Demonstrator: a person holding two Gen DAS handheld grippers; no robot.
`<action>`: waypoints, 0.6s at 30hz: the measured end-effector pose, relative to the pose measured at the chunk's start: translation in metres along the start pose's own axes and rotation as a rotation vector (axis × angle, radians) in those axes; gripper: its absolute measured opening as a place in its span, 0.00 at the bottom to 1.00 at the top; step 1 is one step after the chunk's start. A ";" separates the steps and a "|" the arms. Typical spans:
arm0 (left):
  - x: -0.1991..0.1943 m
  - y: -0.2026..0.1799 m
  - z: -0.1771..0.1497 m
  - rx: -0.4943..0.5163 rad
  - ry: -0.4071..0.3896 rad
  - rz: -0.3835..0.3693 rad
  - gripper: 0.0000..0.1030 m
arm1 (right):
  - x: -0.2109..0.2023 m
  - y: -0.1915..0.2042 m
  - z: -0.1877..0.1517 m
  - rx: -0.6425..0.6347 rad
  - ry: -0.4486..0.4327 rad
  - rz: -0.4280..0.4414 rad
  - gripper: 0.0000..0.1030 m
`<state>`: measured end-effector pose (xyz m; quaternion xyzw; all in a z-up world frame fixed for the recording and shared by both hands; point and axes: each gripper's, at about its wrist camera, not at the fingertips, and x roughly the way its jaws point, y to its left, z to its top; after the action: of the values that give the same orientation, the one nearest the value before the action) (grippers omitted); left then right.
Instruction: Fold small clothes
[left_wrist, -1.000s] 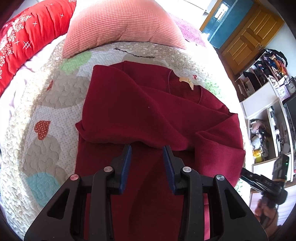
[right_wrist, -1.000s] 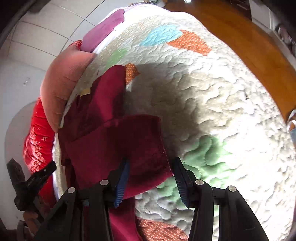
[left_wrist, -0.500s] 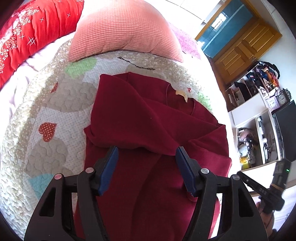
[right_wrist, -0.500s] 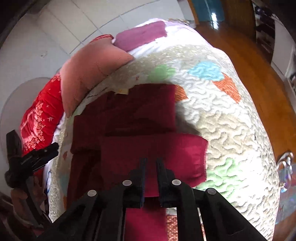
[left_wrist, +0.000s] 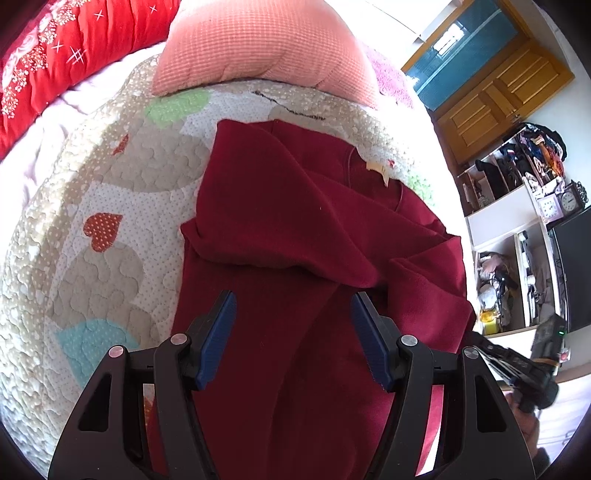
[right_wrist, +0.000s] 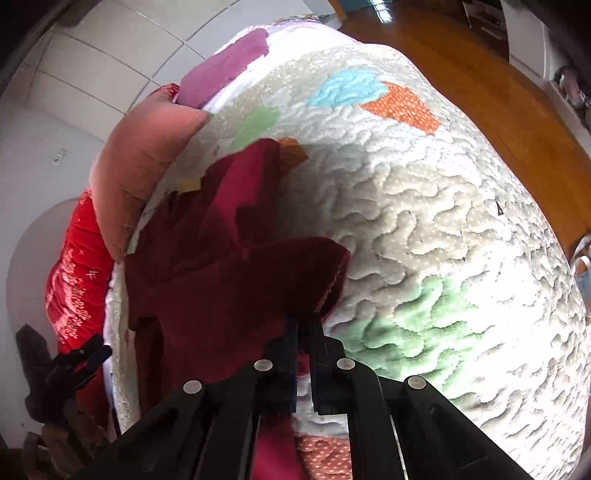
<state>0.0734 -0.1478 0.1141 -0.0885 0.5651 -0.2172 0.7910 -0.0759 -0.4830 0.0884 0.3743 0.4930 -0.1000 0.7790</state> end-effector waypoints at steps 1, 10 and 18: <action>-0.002 0.002 0.002 -0.004 -0.006 -0.002 0.63 | -0.007 0.015 0.000 -0.018 -0.007 0.032 0.04; -0.019 0.021 0.006 -0.054 -0.035 -0.003 0.63 | 0.004 0.114 -0.019 -0.208 0.067 0.201 0.02; -0.025 0.034 -0.001 -0.053 -0.028 0.016 0.63 | 0.003 0.034 -0.021 0.036 0.003 -0.062 0.48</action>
<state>0.0743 -0.1061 0.1216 -0.1079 0.5601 -0.1944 0.7981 -0.0708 -0.4439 0.0972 0.3728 0.5039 -0.1322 0.7679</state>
